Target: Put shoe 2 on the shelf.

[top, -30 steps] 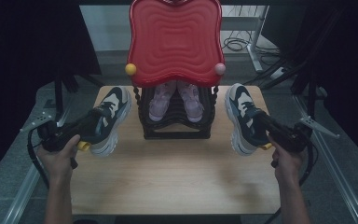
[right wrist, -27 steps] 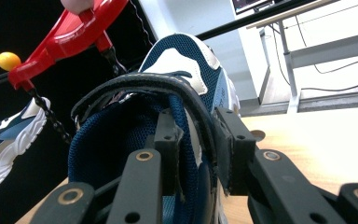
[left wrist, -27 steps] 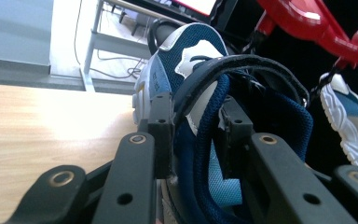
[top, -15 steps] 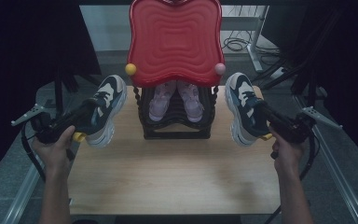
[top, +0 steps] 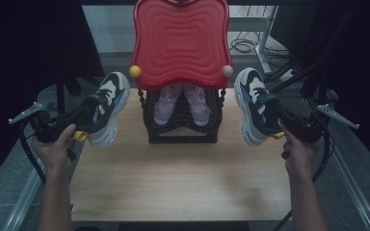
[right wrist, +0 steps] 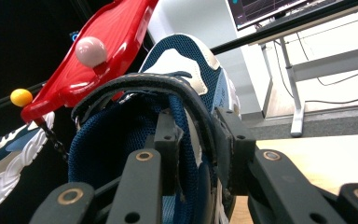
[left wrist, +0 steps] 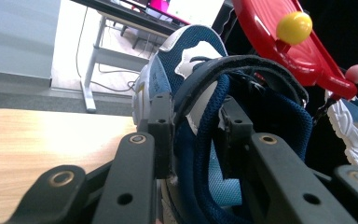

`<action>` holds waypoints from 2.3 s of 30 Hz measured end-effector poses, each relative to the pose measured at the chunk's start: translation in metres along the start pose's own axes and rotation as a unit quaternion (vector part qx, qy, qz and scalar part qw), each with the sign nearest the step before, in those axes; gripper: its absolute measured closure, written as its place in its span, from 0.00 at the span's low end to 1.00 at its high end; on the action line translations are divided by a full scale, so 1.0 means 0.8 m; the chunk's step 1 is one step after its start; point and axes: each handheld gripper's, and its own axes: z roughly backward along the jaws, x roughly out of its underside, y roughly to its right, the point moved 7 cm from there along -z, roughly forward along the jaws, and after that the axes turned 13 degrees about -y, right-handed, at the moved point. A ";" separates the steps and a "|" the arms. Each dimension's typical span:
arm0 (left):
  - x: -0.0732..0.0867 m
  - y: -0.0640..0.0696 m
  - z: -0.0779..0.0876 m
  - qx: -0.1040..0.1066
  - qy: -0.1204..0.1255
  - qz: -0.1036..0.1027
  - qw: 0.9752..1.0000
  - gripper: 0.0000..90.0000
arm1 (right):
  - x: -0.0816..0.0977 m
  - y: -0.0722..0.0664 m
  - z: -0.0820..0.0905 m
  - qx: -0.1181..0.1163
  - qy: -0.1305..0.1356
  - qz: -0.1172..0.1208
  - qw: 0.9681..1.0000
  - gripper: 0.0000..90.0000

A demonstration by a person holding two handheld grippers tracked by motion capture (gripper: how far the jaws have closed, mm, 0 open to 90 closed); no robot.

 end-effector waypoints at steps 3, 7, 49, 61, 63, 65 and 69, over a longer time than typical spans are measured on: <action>-0.006 0.002 0.002 0.001 0.003 -0.001 1.000 0.79 | -0.007 -0.003 0.001 -0.001 0.004 0.002 1.000 0.80; -0.014 0.004 0.004 0.002 0.007 0.000 1.000 0.79 | -0.017 -0.007 0.002 -0.001 0.010 0.006 1.000 0.80; -0.079 0.018 0.013 0.005 0.047 -0.008 0.999 0.79 | -0.077 -0.037 0.011 -0.004 0.028 0.027 0.999 0.80; -0.103 0.031 0.020 0.008 0.057 -0.014 0.998 0.79 | -0.103 -0.048 0.005 -0.003 0.018 0.032 0.999 0.80; -0.109 0.034 0.021 0.011 0.061 -0.014 0.998 0.79 | -0.108 -0.051 0.004 -0.003 0.018 0.033 0.999 0.80; -0.114 0.037 0.021 0.013 0.062 -0.016 0.998 0.79 | -0.114 -0.055 0.003 -0.003 0.018 0.035 0.999 0.80; -0.124 0.044 0.018 0.017 0.061 -0.017 0.998 0.79 | -0.122 -0.063 0.000 0.000 0.016 0.041 0.999 0.80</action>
